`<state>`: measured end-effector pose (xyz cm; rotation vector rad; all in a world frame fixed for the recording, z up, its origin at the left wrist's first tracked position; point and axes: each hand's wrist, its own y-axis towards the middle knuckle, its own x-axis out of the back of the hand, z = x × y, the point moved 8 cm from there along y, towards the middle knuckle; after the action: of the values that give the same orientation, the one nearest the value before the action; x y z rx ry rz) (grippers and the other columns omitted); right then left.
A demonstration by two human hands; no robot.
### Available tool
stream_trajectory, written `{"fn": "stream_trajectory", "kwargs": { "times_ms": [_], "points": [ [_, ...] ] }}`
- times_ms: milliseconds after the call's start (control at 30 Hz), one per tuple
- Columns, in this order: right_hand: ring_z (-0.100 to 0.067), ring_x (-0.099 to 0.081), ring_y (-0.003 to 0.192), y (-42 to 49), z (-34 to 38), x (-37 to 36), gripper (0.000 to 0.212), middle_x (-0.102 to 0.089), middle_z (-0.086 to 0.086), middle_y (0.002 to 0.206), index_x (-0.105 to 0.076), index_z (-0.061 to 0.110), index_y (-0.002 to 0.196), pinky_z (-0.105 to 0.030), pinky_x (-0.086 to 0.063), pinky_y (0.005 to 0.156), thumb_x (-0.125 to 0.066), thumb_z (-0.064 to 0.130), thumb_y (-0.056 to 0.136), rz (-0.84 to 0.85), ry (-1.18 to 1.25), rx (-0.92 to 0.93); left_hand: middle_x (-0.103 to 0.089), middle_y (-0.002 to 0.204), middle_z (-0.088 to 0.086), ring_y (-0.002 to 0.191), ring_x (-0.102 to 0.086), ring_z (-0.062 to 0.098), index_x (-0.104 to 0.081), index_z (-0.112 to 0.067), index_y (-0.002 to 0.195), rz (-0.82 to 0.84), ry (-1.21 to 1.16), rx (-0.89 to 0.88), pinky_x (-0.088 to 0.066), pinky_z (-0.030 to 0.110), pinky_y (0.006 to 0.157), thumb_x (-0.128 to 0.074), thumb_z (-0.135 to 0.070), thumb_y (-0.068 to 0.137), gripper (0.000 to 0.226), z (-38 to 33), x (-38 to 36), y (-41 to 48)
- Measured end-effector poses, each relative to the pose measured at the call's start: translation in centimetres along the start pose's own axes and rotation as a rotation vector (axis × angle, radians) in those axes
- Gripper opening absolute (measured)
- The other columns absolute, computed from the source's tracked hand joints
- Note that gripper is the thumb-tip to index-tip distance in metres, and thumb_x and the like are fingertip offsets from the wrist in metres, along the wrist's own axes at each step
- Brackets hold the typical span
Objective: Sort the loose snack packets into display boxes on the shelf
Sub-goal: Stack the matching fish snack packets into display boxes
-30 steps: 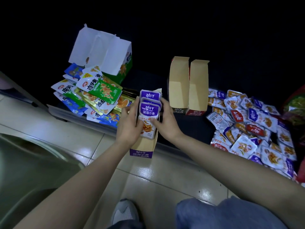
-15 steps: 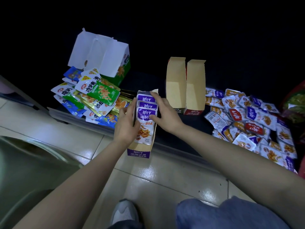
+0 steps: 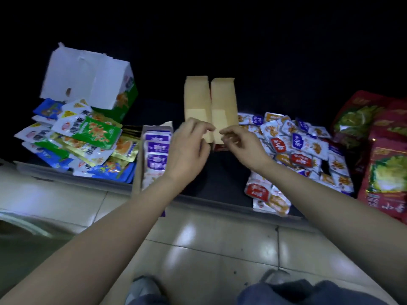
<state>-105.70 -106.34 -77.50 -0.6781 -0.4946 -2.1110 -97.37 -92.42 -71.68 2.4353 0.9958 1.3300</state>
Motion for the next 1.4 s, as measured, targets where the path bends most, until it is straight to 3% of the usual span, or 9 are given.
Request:
{"fn": "stream_trajectory", "kwargs": {
  "times_ms": [200,333,533,733,867,1033,1200,1300,1400],
  "points": [
    [-0.033,-0.058,0.113,-5.3,-10.9,6.0,0.037,-0.062,-0.014,0.126,-0.060,0.008,0.125,-0.037,-0.046,0.092,-0.054,0.017,0.090,0.087,-0.414,-0.281,-0.058,0.125,0.009,0.118,-0.050,0.028,-0.060,-0.017,0.127,0.662,0.001,-0.082,-0.041,0.039,0.098,-0.053,-0.011,0.092,0.036,-2.9,-15.0,-0.6],
    [-0.024,-0.019,0.146,-8.8,-14.4,4.4,0.067,-0.024,-0.003,0.159,-0.028,0.019,0.152,-0.040,-0.020,0.116,-0.059,0.034,0.093,0.342,-0.584,-0.259,-0.024,0.160,0.005,0.148,-0.016,0.022,-0.029,-0.017,0.152,0.841,0.186,-0.115,-0.023,0.039,0.117,-0.050,-0.014,0.095,0.060,-1.9,-20.2,-2.0],
    [-0.024,-0.027,0.140,-9.3,-14.7,6.1,0.065,-0.033,-0.001,0.154,-0.043,0.022,0.143,-0.043,-0.026,0.112,-0.069,0.027,0.084,0.288,-0.434,-0.142,0.001,0.164,0.000,0.150,0.010,0.018,-0.001,-0.024,0.157,0.957,0.297,-0.113,0.003,0.036,0.120,-0.054,-0.024,0.096,0.081,-2.0,-23.2,-1.0],
    [-0.018,-0.032,0.136,-9.4,-15.6,6.8,0.063,-0.041,0.003,0.147,-0.049,0.028,0.137,-0.034,-0.025,0.102,-0.073,0.030,0.078,0.231,-0.416,-0.146,-0.035,0.138,0.007,0.136,-0.022,0.026,-0.022,-0.030,0.154,0.888,0.477,-0.255,-0.014,0.038,0.115,-0.063,-0.045,0.087,0.079,-1.6,-22.1,-0.8],
    [-0.015,-0.031,0.134,-9.2,-15.4,6.5,0.054,-0.044,0.008,0.144,-0.056,0.033,0.127,-0.027,-0.017,0.094,-0.059,0.050,0.076,0.168,-0.403,-0.207,-0.044,0.145,0.007,0.138,-0.034,0.027,-0.046,-0.019,0.143,0.820,0.279,-0.221,-0.026,0.037,0.109,-0.055,-0.038,0.093,0.053,-1.3,-20.9,-1.8],
    [-0.017,-0.046,0.123,-8.4,-13.4,7.4,0.052,-0.054,0.005,0.131,-0.056,0.025,0.131,-0.041,-0.036,0.102,-0.048,0.048,0.084,-0.005,-0.148,-0.289,-0.068,0.088,0.008,0.077,-0.064,0.024,-0.062,-0.008,0.098,0.475,-0.090,0.107,-0.047,0.035,0.064,-0.040,-0.030,0.104,0.032,0.3,-17.0,-0.4],
    [-0.012,-0.066,0.100,-7.7,-10.4,6.1,0.046,-0.069,0.001,0.105,-0.048,0.020,0.135,-0.022,-0.051,0.089,-0.065,0.022,0.092,0.002,0.433,-0.429,-0.072,0.092,0.000,0.078,-0.069,0.008,-0.066,-0.018,0.098,0.522,-0.808,0.752,-0.053,0.031,0.075,-0.052,-0.018,0.101,0.014,0.3,-18.3,-1.9],
    [-0.018,-0.066,0.099,-7.8,-10.1,6.5,0.044,-0.069,-0.003,0.099,-0.051,0.023,0.132,-0.023,-0.051,0.090,-0.064,0.009,0.092,-0.039,0.388,-0.423,-0.071,0.108,0.005,0.093,-0.068,0.017,-0.061,-0.016,0.111,0.531,-0.865,0.796,-0.055,0.029,0.078,-0.061,-0.009,0.094,0.018,-0.4,-18.6,-2.9],
    [-0.021,-0.063,0.093,-9.0,-11.6,8.8,0.037,-0.068,-0.010,0.102,-0.056,0.016,0.128,-0.022,-0.053,0.078,-0.057,0.002,0.093,-0.092,0.196,-0.449,-0.060,0.125,0.005,0.106,-0.060,0.014,-0.037,-0.021,0.139,0.495,-0.771,0.715,-0.052,0.024,0.079,-0.062,0.000,0.091,0.059,-0.6,-18.8,-2.9]
  ]
}}
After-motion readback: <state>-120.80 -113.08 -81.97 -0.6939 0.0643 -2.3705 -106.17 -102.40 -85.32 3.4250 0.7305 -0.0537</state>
